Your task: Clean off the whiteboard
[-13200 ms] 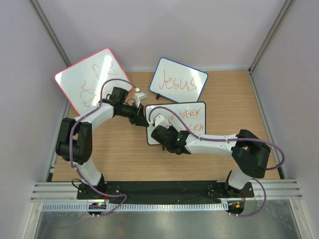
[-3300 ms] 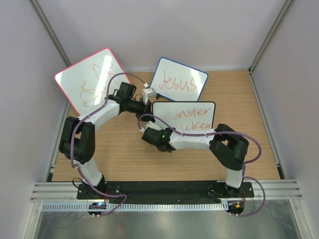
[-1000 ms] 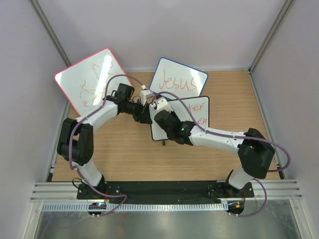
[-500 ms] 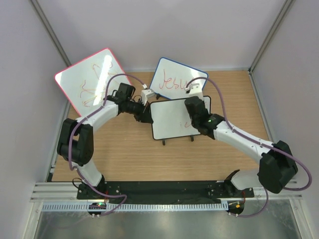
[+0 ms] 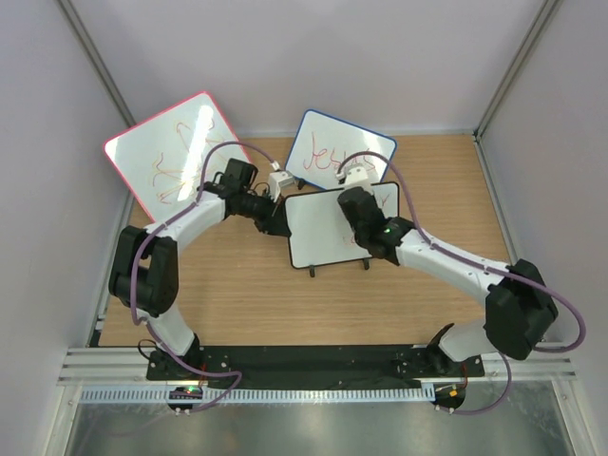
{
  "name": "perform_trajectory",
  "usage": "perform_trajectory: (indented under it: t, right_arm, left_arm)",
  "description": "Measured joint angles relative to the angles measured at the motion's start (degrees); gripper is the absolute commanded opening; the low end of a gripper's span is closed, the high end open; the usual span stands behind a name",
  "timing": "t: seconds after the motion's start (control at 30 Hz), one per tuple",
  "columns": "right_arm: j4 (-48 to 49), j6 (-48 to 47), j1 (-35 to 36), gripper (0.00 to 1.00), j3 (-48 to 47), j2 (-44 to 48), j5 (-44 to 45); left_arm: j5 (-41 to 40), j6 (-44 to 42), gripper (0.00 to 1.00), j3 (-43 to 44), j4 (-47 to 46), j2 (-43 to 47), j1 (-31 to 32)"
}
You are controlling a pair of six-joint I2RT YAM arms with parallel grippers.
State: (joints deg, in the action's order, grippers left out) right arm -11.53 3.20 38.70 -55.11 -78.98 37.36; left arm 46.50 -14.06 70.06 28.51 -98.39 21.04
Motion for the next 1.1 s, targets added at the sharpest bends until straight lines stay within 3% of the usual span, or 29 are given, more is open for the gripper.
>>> perform_trajectory:
  t: [0.17, 0.33, 0.5, 0.8, 1.1]
  right_arm:
    - [-3.19, -0.28, 8.81, 0.01, -7.50, -8.15, -2.49]
    - [-4.79, 0.02, 10.49, 0.01, -11.32, -11.39, -4.96]
    - [-5.38, 1.53, 6.78, 0.01, -9.97, -8.96, -7.74]
    - [-5.81, 1.31, -10.93, 0.01, -1.44, 2.29, -6.69]
    - [-5.84, 0.07, -11.47, 0.01, -1.01, 3.13, -7.28]
  left_arm:
    - [-1.11, 0.09, 0.00, 0.00, 0.59, 0.00, -0.44]
    - [-1.90, 0.07, 0.00, 0.00, 0.52, 0.00, -0.66]
    - [-1.92, 0.07, 0.00, 0.11, -0.39, 0.00, -0.52]
    - [-0.81, 0.00, 0.00, 0.20, -0.42, 0.00, -0.04]
    - [-0.85, -0.37, 0.00, 0.20, -0.20, 0.00, -0.02]
